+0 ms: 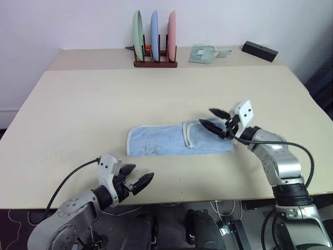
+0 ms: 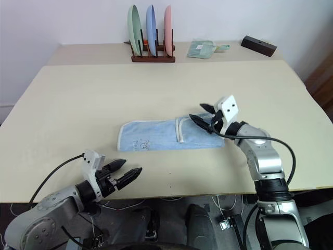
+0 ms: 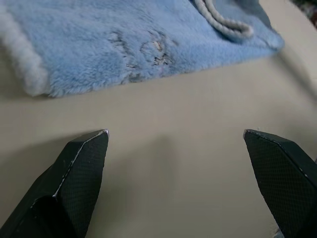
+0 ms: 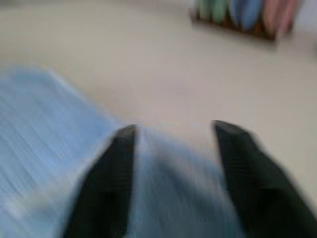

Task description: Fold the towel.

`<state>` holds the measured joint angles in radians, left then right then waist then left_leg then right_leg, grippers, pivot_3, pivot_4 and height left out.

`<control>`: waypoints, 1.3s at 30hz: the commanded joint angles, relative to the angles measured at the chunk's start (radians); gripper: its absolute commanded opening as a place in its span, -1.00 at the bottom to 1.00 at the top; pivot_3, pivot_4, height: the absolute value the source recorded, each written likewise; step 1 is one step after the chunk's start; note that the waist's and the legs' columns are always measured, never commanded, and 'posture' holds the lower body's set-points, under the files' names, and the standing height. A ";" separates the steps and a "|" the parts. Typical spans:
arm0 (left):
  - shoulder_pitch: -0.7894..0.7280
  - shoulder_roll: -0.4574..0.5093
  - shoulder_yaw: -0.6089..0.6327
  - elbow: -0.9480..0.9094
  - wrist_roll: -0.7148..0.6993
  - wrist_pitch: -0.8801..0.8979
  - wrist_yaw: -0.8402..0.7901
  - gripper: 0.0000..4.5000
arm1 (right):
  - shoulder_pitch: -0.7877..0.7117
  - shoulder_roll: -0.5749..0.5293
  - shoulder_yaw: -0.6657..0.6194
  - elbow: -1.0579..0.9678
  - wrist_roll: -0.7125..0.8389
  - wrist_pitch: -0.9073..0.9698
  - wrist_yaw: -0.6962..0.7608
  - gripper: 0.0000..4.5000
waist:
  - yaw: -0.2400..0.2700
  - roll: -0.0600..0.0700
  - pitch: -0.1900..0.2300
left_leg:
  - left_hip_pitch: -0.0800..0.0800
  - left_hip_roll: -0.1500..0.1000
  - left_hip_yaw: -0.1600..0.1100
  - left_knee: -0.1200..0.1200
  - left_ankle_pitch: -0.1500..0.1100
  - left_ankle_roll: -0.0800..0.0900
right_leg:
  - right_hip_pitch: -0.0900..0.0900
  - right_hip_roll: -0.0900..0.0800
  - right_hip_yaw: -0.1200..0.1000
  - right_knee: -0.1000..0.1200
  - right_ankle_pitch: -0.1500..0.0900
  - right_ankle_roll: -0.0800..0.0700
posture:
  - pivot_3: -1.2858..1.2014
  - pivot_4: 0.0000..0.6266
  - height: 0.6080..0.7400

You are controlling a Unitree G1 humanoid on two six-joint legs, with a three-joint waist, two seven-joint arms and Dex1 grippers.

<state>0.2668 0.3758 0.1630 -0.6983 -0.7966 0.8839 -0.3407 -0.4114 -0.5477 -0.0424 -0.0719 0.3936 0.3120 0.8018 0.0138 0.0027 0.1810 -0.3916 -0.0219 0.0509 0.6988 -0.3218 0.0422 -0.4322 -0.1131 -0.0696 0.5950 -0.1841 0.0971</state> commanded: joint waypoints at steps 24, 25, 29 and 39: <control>-0.304 -0.281 0.161 0.289 -0.313 -0.024 0.525 -0.87 | 0.134 -0.098 0.109 -0.169 -0.053 0.018 0.126 1.00 | 0.001 -0.001 0.000 | 0.002 -0.001 -0.001 0.001 0.000 -0.001 | 0.003 0.000 -0.002 -0.001 0.000 0.000 | 0.03 -0.52 0.96; -0.302 -0.282 0.169 0.283 -0.311 -0.042 0.518 -0.99 | 0.132 -0.102 0.104 -0.163 -0.059 0.009 0.126 1.00 | 0.001 -0.001 0.000 | 0.002 -0.001 -0.001 0.001 0.000 -0.001 | 0.003 0.000 -0.002 -0.001 0.000 0.000 | 0.03 -0.52 0.96; -0.300 -0.242 0.234 0.257 -0.331 -0.113 0.472 -0.99 | 0.117 -0.116 0.080 -0.128 -0.071 -0.019 0.127 1.00 | 0.000 -0.001 0.000 | 0.001 -0.001 -0.001 0.001 0.001 -0.001 | 0.003 -0.001 -0.001 -0.001 0.000 -0.001 | 0.03 -0.52 0.96; -0.376 0.166 0.284 0.225 -0.283 -0.147 0.159 -0.99 | 0.074 -0.140 0.065 -0.040 -0.096 -0.054 0.132 1.00 | 0.004 -0.001 0.000 | 0.000 -0.001 0.000 0.000 0.002 -0.004 | 0.002 -0.001 -0.002 -0.002 0.000 -0.001 | 0.03 -0.52 0.96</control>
<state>-0.0677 0.5159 0.5029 -0.4107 -1.0770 0.7219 -0.1160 -0.3177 -0.6822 0.0403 -0.1134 0.3055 0.2857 0.9311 0.0183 0.0013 0.1814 -0.3913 -0.0238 0.0503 0.6989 -0.3199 0.0382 -0.4302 -0.1146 -0.0714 0.5935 -0.1847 0.0958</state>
